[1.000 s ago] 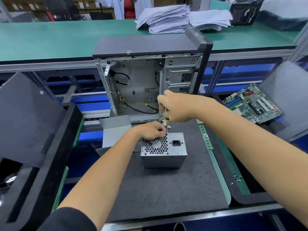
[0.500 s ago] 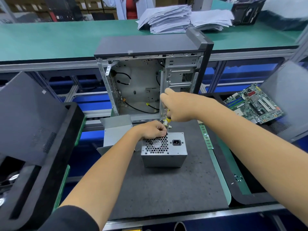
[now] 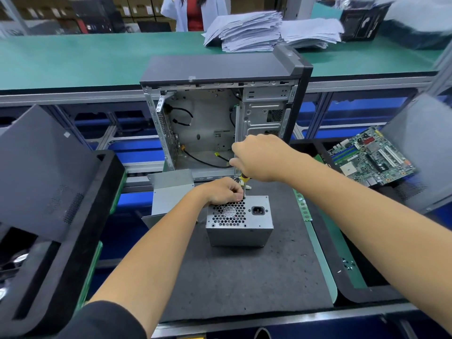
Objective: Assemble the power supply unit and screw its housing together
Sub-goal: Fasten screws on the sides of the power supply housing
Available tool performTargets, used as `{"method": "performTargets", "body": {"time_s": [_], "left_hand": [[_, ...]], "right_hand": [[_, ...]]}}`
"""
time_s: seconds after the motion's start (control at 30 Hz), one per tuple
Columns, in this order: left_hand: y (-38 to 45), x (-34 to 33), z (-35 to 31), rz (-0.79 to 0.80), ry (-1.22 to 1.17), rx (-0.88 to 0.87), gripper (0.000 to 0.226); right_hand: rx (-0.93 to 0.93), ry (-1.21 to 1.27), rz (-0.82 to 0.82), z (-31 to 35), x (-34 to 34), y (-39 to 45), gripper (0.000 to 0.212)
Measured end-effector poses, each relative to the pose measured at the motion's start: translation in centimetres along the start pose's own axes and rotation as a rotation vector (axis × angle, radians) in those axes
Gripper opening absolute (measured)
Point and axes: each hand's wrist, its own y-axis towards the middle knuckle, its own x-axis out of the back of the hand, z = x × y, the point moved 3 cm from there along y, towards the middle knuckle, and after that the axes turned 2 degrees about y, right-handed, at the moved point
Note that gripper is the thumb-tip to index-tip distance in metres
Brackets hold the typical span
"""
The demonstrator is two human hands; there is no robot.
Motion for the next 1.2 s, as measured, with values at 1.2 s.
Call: {"method": "performTargets", "body": {"time_s": [1.2], "left_hand": [[0.9, 0.1, 0.4, 0.024, 0.038, 0.053, 0.045]], "right_hand": [[-0.086, 0.348, -0.052, -0.2, -0.4, 0.8, 0.003]]}}
